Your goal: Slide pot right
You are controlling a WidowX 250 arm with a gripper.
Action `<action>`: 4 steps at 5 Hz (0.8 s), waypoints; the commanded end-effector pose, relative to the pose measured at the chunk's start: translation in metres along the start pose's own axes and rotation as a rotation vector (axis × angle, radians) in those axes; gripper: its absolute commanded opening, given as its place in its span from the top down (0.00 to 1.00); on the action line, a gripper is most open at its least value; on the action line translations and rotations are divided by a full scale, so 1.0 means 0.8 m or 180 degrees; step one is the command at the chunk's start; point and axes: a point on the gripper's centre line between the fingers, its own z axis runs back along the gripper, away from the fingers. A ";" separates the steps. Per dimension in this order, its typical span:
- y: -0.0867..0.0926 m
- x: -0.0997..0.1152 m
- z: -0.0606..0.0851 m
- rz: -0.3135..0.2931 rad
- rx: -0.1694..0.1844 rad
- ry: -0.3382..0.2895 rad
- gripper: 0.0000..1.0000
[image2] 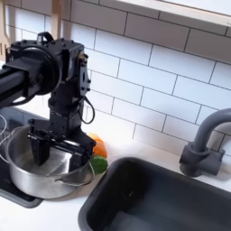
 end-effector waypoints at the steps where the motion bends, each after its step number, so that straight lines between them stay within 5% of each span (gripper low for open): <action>1: 0.001 -0.005 0.037 0.0029 0.0008 -0.0204 0.00; 3: -0.004 -0.021 0.082 -0.0045 -0.0022 -0.0452 0.00; 4: -0.004 -0.019 0.080 -0.0041 -0.0020 -0.0448 0.00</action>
